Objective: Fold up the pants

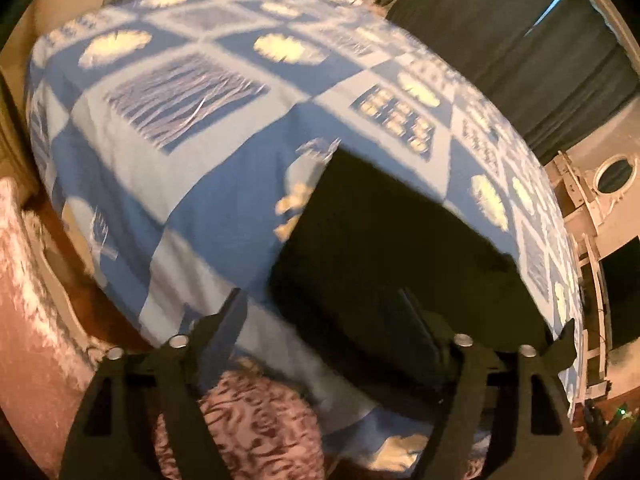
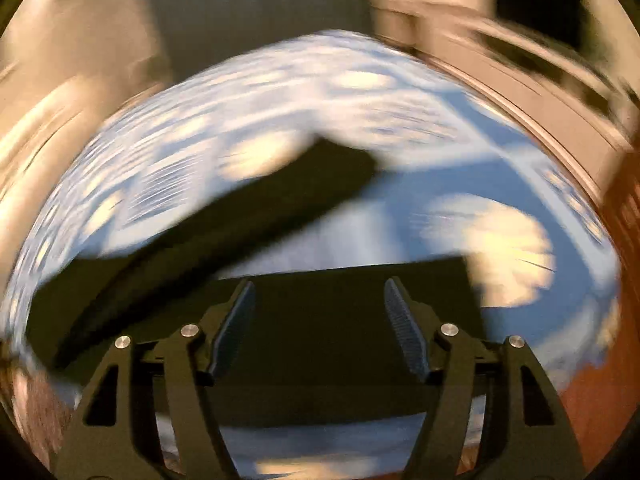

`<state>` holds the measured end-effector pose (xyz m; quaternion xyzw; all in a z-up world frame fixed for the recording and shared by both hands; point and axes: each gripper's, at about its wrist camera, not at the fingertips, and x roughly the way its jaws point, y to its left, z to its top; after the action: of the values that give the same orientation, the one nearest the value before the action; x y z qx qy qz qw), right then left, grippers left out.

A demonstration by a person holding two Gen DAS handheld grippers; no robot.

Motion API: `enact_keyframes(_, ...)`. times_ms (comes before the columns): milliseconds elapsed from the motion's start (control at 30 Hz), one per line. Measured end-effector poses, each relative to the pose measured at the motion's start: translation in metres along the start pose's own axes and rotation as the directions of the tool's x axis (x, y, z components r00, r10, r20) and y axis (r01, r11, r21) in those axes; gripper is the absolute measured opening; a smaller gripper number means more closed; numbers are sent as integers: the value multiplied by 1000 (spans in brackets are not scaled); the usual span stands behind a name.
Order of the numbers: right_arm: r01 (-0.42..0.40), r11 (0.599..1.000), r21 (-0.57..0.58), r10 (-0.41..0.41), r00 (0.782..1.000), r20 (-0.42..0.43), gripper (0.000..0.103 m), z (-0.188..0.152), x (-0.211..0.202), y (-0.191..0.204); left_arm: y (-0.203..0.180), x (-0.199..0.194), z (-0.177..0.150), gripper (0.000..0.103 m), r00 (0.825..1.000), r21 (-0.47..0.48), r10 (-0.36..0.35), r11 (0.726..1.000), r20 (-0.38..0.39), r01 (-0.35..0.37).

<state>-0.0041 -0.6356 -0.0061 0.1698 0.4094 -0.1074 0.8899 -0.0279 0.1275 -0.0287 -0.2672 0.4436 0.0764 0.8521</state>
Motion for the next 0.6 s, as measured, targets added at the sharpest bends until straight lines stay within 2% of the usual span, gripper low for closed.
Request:
enact_keyframes(67, 48, 993, 109, -46, 999, -19, 67, 8, 12, -49, -16, 1, 0, 78, 1000, 25, -11, 1000, 6, 11)
enact_keyframes(100, 45, 984, 171, -38, 998, -44, 67, 9, 23, -75, -23, 3, -1, 80, 1000, 35, -14, 999, 4, 14)
enact_keyframes(133, 15, 975, 223, 1, 998, -68, 67, 8, 33, -90, -34, 5, -3, 82, 1000, 48, -18, 999, 2, 18)
enact_keyframes(167, -48, 956, 291, 76, 993, -87, 67, 6, 46, -106, -39, 6, -5, 82, 1000, 55, -21, 998, 1, 21)
enact_keyframes(233, -121, 939, 323, 163, 981, -107, 67, 1, 60, -111, -54, 11, -11, 82, 1000, 85, -26, 996, -13, 27)
enact_keyframes(267, -145, 939, 313, 190, 974, -121, 61, 0, 65, -108, -60, 14, -14, 82, 999, 100, -25, 995, -23, 28)
enact_keyframes(300, -141, 953, 268, 185, 972, -145, 51, -1, 71, -98, -65, 17, -16, 82, 999, 112, -23, 993, -33, 27)
enact_keyframes(333, -93, 976, 199, 130, 975, -180, 23, -1, 75, -88, -71, 22, -19, 82, 999, 121, -19, 992, -45, 25)
enact_keyframes(367, -63, 985, 159, 94, 975, -199, 16, 0, 78, -82, -74, 25, -21, 82, 998, 122, -18, 992, -53, 25)
enact_keyframes(400, -56, 989, 139, 83, 977, -195, 15, 2, 76, -80, -77, 27, -23, 82, 998, 122, -21, 992, -60, 28)
enact_keyframes(467, 6, 994, 109, 9, 991, -131, 15, 10, 64, -81, -82, 31, -27, 82, 997, 116, -35, 992, -69, 42)
enact_keyframes(500, 7, 993, 119, 7, 994, -111, 16, 12, 61, -84, -84, 32, -29, 82, 997, 116, -40, 992, -71, 48)
enact_keyframes(533, 16, 993, 121, -1, 993, -117, 17, 12, 64, -85, -86, 36, -31, 82, 996, 121, -46, 991, -79, 55)
enact_keyframes(600, 40, 991, 126, -16, 983, -185, 25, 9, 77, -92, -91, 41, -35, 82, 994, 139, -51, 988, -96, 64)
